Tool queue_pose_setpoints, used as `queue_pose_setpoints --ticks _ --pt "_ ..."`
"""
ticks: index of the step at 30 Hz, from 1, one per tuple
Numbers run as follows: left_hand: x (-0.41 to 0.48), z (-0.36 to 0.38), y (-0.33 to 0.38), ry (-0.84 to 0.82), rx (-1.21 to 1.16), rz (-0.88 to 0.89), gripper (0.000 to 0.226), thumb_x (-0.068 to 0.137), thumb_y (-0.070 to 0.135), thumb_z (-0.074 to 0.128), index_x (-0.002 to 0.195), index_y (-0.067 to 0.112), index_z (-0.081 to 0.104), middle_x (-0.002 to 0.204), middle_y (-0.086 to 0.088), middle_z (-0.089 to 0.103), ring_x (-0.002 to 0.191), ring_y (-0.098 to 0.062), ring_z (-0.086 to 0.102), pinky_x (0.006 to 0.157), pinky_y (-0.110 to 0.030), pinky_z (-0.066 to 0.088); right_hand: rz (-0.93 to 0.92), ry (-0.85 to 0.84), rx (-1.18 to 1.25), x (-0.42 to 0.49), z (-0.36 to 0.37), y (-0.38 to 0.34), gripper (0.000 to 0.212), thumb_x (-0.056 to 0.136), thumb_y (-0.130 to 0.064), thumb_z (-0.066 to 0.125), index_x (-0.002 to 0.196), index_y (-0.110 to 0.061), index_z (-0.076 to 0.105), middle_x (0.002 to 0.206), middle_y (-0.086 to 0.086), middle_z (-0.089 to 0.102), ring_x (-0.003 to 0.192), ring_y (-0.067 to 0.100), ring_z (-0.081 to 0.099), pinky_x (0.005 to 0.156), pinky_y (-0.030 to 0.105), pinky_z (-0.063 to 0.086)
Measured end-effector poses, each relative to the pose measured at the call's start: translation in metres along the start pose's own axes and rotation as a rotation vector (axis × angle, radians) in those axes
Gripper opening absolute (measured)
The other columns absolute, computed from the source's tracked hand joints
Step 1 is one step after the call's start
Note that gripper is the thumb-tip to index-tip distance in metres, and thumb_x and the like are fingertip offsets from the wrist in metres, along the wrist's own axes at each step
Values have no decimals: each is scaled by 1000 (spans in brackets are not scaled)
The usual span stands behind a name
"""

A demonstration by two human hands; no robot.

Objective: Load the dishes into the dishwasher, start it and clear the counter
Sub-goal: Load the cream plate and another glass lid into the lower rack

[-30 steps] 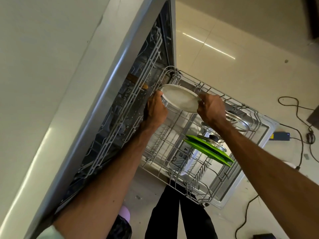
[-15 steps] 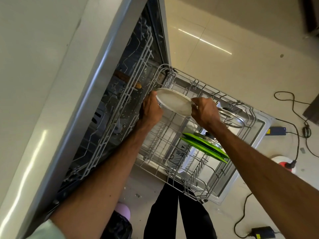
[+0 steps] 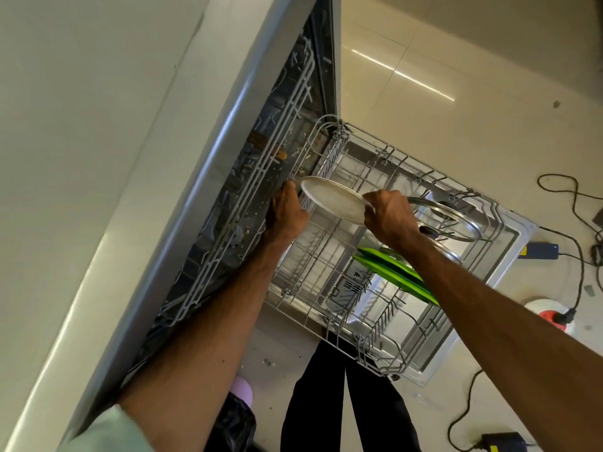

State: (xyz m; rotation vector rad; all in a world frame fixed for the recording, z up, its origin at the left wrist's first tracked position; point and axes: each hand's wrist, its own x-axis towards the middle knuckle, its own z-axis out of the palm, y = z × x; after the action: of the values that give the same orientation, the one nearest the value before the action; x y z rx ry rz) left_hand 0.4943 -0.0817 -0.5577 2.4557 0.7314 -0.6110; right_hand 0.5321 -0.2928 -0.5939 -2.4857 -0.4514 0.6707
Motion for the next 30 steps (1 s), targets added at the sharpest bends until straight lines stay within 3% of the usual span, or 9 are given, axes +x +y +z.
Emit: queue_pose_setpoints --ticks 5,9,13,30 --pt "-4 0 -8 -7 6 -39 47 86 1 69 129 2 49 126 -16 57 115 -28 54 80 -27 39 -13 58 14 -1 2 -5 22 94 -7 62 113 -2 71 94 13 76 72 24 73 65 35 62" --pt "-6 0 -13 -6 -7 -48 47 88 6 72 129 3 50 126 -14 56 113 -27 55 78 -27 38 -55 62 -2 -5 5 -7 22 94 -7 61 114 -2 71 92 12 75 71 23 72 64 26 57" --pt "-7 -2 -14 -16 1 -50 50 89 6 71 133 6 48 130 -13 55 116 -26 54 79 -27 39 -26 10 -34 -7 15 0 27 94 -13 63 120 -6 69 99 12 75 78 24 72 69 37 63" --pt "-15 0 -18 -56 -10 -54 50 90 8 71 134 5 47 130 -15 56 116 -27 55 79 -26 39 49 -31 -51 -8 31 -16 18 96 -4 59 111 -3 69 89 14 72 70 27 70 63 41 62"
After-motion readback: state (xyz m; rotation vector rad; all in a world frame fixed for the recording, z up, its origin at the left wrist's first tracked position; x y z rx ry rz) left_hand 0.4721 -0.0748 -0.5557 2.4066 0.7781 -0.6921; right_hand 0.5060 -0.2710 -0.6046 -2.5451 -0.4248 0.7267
